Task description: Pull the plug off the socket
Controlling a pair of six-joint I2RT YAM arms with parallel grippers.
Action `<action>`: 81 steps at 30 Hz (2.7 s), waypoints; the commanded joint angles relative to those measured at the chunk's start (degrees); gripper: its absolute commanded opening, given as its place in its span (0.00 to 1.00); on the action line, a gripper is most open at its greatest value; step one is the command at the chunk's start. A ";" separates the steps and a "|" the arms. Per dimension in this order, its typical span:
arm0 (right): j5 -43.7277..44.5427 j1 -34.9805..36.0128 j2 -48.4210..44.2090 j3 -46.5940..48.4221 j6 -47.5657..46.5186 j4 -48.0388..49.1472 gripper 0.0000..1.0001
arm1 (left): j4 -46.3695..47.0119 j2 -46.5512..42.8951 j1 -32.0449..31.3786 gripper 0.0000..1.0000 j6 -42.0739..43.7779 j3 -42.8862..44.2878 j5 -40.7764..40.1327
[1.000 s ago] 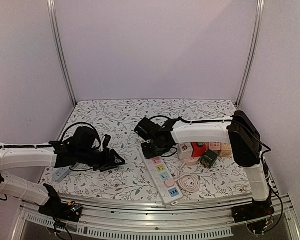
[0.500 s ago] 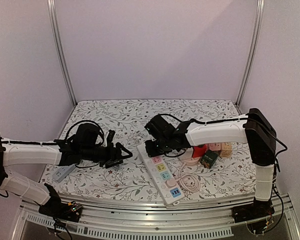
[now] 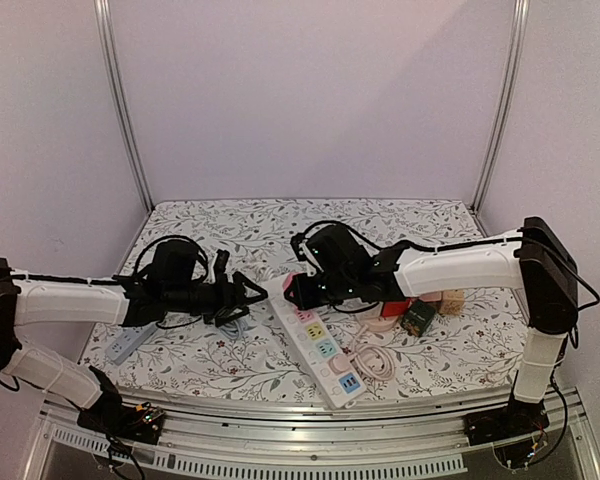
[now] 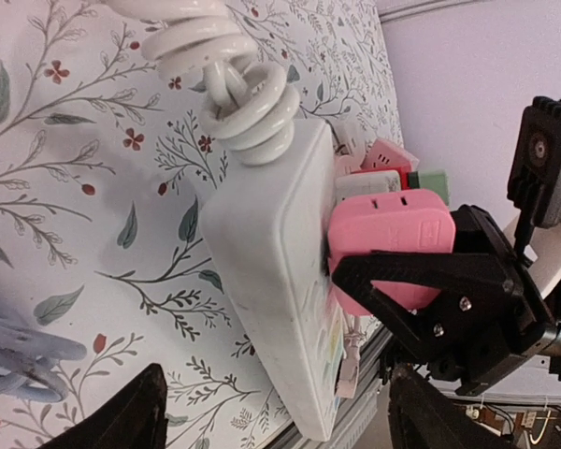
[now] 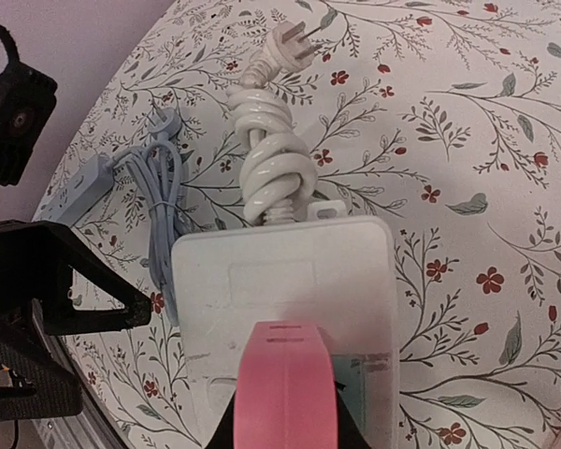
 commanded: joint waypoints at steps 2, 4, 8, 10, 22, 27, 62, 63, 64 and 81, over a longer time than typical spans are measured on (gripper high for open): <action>-6.41 0.10 -4.59 -0.26 0.20 9.80 0.00 | 3.88 0.69 1.59 0.74 -0.69 1.54 -0.41; -7.37 0.10 -5.07 -0.65 -0.03 10.18 0.00 | 4.01 1.10 1.61 0.71 -0.72 2.34 -0.33; -7.86 0.10 -5.79 -1.46 -0.17 10.56 0.00 | 4.44 2.70 1.74 0.69 -0.93 2.89 -0.12; -8.12 0.10 -6.09 -1.80 -0.31 10.56 0.00 | 5.70 3.29 1.78 0.65 -1.51 2.79 0.37; -9.06 0.14 -7.14 -3.52 -0.40 11.22 0.00 | 9.18 4.36 1.69 0.42 -2.11 2.91 2.09; -9.97 0.13 -7.09 -3.47 -0.61 11.31 0.00 | 10.05 4.37 1.69 0.36 -2.00 2.44 3.12; -14.40 -3.93 -6.29 -7.32 6.23 15.92 0.00 | 6.91 -2.41 1.78 0.08 4.38 -0.12 2.97; -13.89 -3.68 -6.33 -7.26 5.86 15.78 0.00 | 6.01 -2.42 1.78 0.08 4.29 0.17 2.50; -13.21 -3.46 -6.50 -7.27 5.39 15.53 0.00 | 4.39 -2.42 1.78 0.08 4.27 0.63 1.83; -2.91 1.63 -7.45 -3.72 -4.74 4.65 0.00 | 1.11 -3.55 3.09 0.06 2.94 1.52 0.12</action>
